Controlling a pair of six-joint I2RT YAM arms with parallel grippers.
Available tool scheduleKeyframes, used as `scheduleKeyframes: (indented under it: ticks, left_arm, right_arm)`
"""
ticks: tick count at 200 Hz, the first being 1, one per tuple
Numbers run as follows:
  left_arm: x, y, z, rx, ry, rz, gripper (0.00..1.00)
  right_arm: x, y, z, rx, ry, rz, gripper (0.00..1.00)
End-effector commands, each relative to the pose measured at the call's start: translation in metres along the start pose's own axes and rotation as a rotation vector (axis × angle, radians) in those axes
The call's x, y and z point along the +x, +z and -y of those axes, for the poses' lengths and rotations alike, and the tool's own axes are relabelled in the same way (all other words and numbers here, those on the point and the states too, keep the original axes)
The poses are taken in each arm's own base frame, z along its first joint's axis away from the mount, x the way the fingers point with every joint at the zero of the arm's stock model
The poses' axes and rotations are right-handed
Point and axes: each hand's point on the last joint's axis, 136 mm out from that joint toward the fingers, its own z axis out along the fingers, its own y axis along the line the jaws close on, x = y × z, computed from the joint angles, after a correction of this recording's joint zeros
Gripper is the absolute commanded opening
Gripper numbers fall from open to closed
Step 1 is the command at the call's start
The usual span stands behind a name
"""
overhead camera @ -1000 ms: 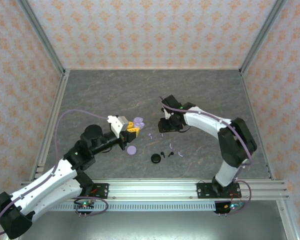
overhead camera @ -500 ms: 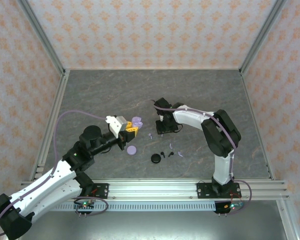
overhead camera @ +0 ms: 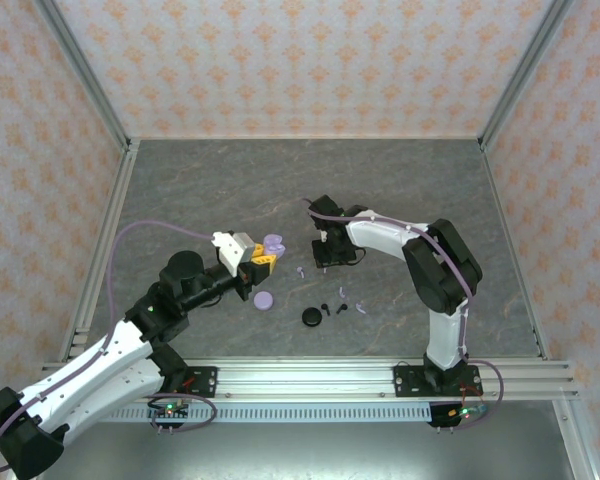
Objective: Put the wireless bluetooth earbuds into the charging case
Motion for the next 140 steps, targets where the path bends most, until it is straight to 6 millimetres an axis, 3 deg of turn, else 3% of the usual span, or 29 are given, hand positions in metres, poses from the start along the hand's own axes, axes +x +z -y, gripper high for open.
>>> scheduleKeyframes:
  ticks: [1,38,60,88,140]
  left_arm:
    - [-0.006,0.0,-0.002,-0.016,0.009,0.009,0.0]
    - [-0.007,0.002,-0.001,-0.013,0.009,0.009,0.0]
    - [-0.011,0.004,-0.002,-0.013,-0.003,0.026,0.0]
    - [-0.025,0.005,-0.001,-0.008,-0.021,0.09,0.0]
    - [-0.04,0.01,-0.003,-0.012,-0.02,0.134,0.0]
  right_arm:
    - [0.018,0.009,-0.001,0.002,0.008,-0.061,0.27]
    - [0.018,0.003,-0.005,-0.021,0.004,-0.053,0.19]
    - [0.005,-0.017,-0.009,-0.041,-0.007,0.034,0.18]
    - [-0.019,-0.062,-0.02,-0.095,-0.013,0.198,0.18]
    - [-0.046,-0.168,-0.045,-0.281,-0.001,0.502,0.18]
